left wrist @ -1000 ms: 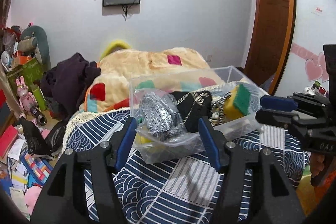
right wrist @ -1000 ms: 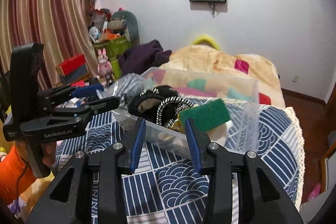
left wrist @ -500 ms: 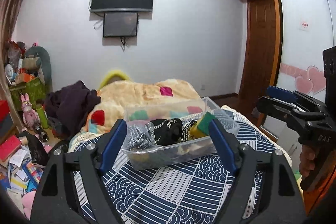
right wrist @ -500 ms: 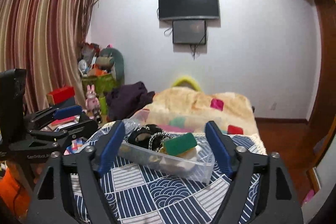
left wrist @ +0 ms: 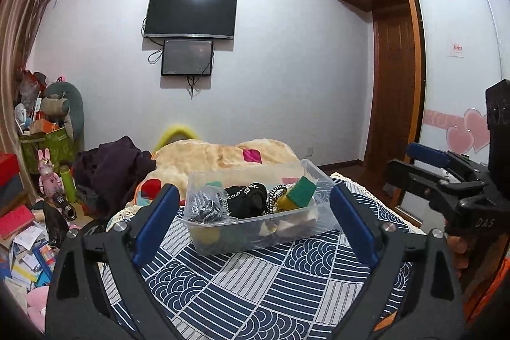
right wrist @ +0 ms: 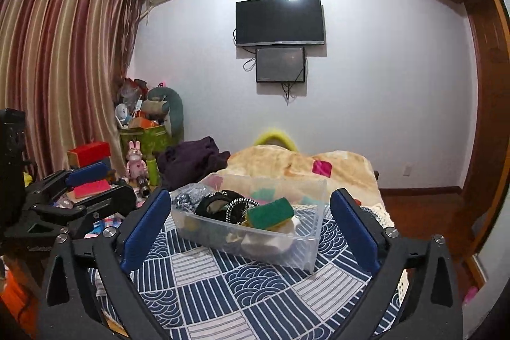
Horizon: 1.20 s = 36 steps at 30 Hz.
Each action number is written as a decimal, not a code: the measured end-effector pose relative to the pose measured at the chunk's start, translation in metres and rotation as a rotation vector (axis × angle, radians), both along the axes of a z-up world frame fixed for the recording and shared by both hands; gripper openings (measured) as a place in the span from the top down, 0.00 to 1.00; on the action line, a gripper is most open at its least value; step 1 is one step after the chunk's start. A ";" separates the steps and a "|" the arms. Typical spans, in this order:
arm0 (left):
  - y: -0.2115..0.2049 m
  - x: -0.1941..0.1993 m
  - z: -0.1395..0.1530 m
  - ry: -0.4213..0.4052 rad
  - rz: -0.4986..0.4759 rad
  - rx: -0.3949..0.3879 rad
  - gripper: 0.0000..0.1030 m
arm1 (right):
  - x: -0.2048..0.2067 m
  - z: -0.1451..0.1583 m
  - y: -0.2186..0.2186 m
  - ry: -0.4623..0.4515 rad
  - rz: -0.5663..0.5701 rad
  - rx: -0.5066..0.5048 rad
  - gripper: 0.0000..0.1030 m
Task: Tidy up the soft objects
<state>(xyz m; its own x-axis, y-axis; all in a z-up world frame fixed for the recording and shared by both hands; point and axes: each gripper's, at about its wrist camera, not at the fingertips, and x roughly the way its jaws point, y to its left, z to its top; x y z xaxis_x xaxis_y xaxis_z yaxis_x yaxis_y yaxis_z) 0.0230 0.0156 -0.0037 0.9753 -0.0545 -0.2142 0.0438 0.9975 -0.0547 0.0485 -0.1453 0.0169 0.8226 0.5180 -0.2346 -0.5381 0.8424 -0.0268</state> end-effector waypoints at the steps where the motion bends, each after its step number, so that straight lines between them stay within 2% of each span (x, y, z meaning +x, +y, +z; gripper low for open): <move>1: 0.000 -0.001 0.000 -0.004 -0.001 -0.001 0.03 | 0.001 -0.001 0.000 0.001 -0.001 0.002 0.03; 36: 0.003 -0.007 -0.001 -0.013 -0.008 -0.020 0.00 | -0.010 -0.003 -0.001 -0.001 0.007 -0.004 0.01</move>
<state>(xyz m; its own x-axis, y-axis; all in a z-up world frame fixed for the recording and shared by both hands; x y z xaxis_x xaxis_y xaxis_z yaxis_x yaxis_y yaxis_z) 0.0159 0.0190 -0.0049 0.9774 -0.0664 -0.2007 0.0525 0.9959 -0.0739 0.0386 -0.1465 0.0142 0.8190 0.5232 -0.2355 -0.5443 0.8384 -0.0304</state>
